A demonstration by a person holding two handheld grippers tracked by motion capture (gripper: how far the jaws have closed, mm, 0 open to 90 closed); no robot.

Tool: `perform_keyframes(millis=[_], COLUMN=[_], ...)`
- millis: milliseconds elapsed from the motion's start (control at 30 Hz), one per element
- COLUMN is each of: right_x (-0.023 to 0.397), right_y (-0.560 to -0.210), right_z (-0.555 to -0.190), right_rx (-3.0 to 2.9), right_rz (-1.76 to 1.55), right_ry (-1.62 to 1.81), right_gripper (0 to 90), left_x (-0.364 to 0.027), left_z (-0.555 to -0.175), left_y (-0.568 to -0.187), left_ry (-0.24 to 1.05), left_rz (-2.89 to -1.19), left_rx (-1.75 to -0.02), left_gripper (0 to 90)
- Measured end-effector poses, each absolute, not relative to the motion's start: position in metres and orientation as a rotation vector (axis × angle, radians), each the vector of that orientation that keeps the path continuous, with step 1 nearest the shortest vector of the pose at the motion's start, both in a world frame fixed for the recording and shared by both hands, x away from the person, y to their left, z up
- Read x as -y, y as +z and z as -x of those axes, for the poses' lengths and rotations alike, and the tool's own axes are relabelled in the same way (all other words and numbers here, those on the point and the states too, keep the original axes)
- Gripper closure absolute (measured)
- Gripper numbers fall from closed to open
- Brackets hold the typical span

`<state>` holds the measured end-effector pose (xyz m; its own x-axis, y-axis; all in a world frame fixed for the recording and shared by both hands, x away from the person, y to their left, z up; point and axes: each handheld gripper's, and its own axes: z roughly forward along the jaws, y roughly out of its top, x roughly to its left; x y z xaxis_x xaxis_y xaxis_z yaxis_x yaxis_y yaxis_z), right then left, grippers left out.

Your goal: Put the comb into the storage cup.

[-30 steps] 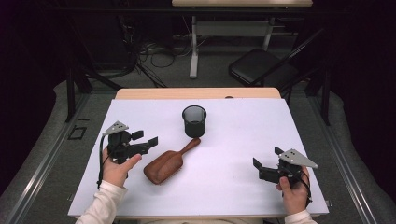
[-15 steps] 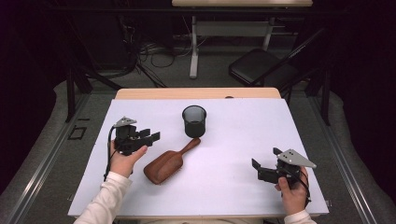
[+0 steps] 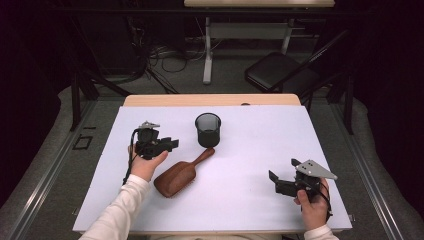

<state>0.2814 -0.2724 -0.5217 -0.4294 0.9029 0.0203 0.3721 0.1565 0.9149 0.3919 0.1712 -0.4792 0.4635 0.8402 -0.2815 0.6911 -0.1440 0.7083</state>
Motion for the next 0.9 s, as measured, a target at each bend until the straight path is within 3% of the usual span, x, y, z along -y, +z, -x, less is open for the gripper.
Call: perform_keyframes(millis=[667,900], right_x=[0.272,0.272], right_y=[-0.523,-0.524], right_z=[-0.283,-0.284], right_rx=[-1.907,-1.905], right_rz=[-1.204,-1.207], right_ry=[1.23,1.232], right_gripper=[8.8,8.8], left_x=[-0.148,-0.139], left_z=[-0.41,-0.415], left_y=[-0.498,-0.507], left_ry=[0.146,0.127], left_rz=[-1.944,-1.979], left_rx=[-1.355,-1.381], left_gripper=[87.8,90.0])
